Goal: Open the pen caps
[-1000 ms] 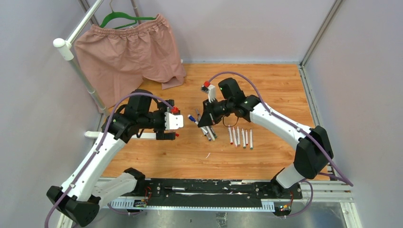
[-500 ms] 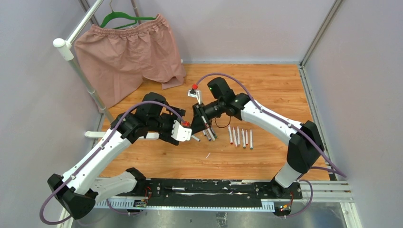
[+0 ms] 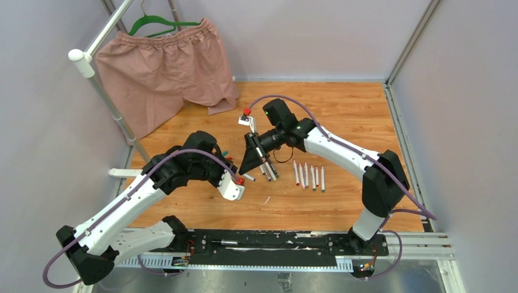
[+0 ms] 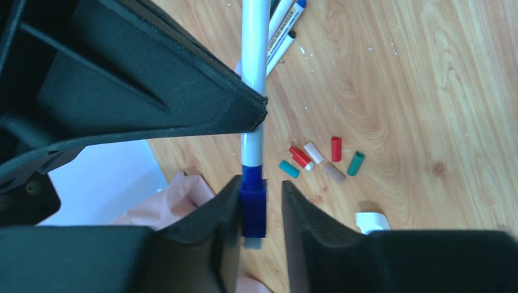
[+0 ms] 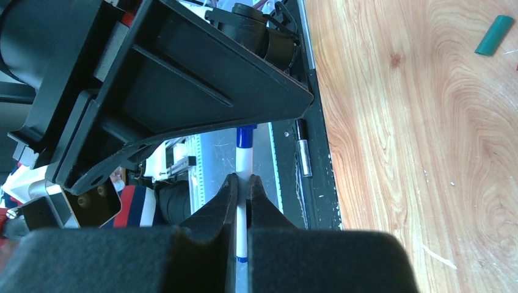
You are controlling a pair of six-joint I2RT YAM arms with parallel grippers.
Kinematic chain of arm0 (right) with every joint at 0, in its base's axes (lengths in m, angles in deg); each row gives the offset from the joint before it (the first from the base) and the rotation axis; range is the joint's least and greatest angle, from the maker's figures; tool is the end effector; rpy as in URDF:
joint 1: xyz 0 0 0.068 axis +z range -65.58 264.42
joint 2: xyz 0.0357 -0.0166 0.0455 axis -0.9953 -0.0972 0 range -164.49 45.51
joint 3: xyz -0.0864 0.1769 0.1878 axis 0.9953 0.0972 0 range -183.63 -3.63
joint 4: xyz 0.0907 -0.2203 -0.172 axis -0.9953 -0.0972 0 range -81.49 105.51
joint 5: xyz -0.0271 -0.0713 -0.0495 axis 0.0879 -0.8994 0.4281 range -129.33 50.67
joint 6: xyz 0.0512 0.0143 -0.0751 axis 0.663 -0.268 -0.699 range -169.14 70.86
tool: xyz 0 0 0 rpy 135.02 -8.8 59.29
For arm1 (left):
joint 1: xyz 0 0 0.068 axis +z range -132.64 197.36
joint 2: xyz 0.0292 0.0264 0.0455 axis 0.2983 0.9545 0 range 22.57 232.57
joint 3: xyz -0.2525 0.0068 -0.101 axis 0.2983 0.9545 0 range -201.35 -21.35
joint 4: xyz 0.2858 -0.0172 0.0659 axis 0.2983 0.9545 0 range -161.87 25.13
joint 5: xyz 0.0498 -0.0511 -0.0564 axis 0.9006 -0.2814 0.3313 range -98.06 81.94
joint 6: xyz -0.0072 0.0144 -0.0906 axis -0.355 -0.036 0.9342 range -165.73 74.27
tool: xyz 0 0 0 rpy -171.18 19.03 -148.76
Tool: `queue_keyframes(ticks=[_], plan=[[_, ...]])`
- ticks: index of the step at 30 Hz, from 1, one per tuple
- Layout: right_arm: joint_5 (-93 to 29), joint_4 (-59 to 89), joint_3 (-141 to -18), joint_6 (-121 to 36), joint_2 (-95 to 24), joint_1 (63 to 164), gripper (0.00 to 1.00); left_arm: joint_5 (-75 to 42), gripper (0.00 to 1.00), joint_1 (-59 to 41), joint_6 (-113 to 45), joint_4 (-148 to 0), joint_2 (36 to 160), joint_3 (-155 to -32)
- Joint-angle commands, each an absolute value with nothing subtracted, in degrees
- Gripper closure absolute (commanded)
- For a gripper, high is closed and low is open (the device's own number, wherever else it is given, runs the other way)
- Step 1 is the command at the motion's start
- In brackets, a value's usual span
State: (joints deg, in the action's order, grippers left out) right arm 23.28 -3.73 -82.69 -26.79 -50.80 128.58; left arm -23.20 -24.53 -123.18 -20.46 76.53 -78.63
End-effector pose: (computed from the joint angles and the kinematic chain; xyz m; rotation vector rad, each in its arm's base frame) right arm 0.2527 0.3477 0.2830 -1.1274 2.1244 1.8049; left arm 0.1666 -0.1784 0.2879 2.1057 1.0926 -0.0227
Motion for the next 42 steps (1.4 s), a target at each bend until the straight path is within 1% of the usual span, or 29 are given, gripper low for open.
queue_keyframes(ticks=[1,2,3,4,6,8,9,11,13,14,17,18,19,21,23,24,28,29,35,38,40,42], plan=[[26.0,-3.5,-83.7,-25.5,-50.9,129.1,1.00,-19.6,0.72,-25.1,-125.9,-19.2,76.7,-78.1],[26.1,-3.5,-83.6,-25.5,-50.9,129.1,1.00,-19.4,0.77,-25.1,-126.0,-19.3,76.9,-78.2],[26.1,-3.5,-83.4,-25.6,-50.9,129.1,1.00,-19.1,0.80,-25.1,-126.0,-19.3,77.0,-78.4],[26.1,-3.5,-83.2,-25.7,-51.0,129.1,1.00,-19.1,0.86,-25.2,-126.1,-19.4,77.3,-78.6],[25.7,-3.5,-82.9,-25.5,-51.4,129.1,1.00,-19.1,0.94,-25.2,-125.6,-19.4,77.7,-79.3],[24.0,-3.3,-82.9,-25.1,-51.4,129.5,0.81,-19.1,1.00,-25.2,-125.2,-19.4,78.2,-80.1],[23.0,-3.0,-82.9,-24.6,-51.5,129.8,0.73,-19.0,1.00,-25.3,-124.9,-19.4,78.4,-80.4],[22.2,-1.2,-82.9,-23.1,-51.7,130.5,0.66,-19.0,1.00,-25.3,-124.4,-19.4,78.9,-81.1],[21.9,1.0,-82.4,-21.4,-51.7,130.9,0.64,-18.9,1.00,-25.3,-123.7,-19.4,79.1,-81.7],[22.1,2.5,-82.0,-20.3,-51.7,131.0,0.65,-18.9,1.00,-25.3,-123.5,-19.4,79.3,-82.0],[21.6,5.4,-80.6,-18.1,-51.4,131.0,0.74,-18.2,1.00,-25.3,-123.5,-19.4,79.2,-82.2],[21.3,5.8,-80.2,-17.6,-51.3,131.0,0.75,-17.9,1.00,-25.3,-123.5,-19.6,79.0,-82.2],[21.2,6.1,-79.9,-17.3,-51.3,131.0,0.74,-17.7,1.00,-25.3,-123.1,-20.0,79.2,-82.2],[21.2,8.0,-79.0,-15.8,-51.4,131.0,0.67,-17.9,1.00,-25.3,-122.3,-20.2,79.8,-82.8],[21.0,9.8,-78.2,-14.6,-51.5,131.0,0.66,-18.2,1.00,-25.3,-121.4,-20.3,80.6,-83.9],[20.6,10.1,-78.1,-14.3,-51.4,131.0,0.69,-18.1,1.00,-25.3,-120.9,-20.2,81.0,-84.3],[20.1,10.7,-77.1,-13.8,-50.2,131.0,0.97,-16.1,1.00,-25.3,-119.9,-20.3,81.6,-84.2],[19.9,10.7,-76.6,-13.9,-49.7,130.9,1.00,-15.7,1.00,-25.3,-120.1,-20.3,81.6,-83.9],[18.5,8.1,-71.0,-15.5,-44.9,128.4,1.00,-10.5,1.00,-24.5,-121.2,-22.1,81.7,-80.4],[17.5,3.8,-68.4,-18.5,-42.3,127.6,1.00,-8.7,1.00,-20.7,-123.2,-25.3,82.7,-79.0],[15.7,-0.8,-67.6,-22.0,-40.8,127.5,1.00,-8.8,1.00,-17.5,-123.8,-26.0,84.3,-79.7],[15.1,-2.4,-65.8,-23.4,-39.8,127.4,1.00,-8.9,1.00,-15.3,-124.1,-26.0,85.9,-80.8]])
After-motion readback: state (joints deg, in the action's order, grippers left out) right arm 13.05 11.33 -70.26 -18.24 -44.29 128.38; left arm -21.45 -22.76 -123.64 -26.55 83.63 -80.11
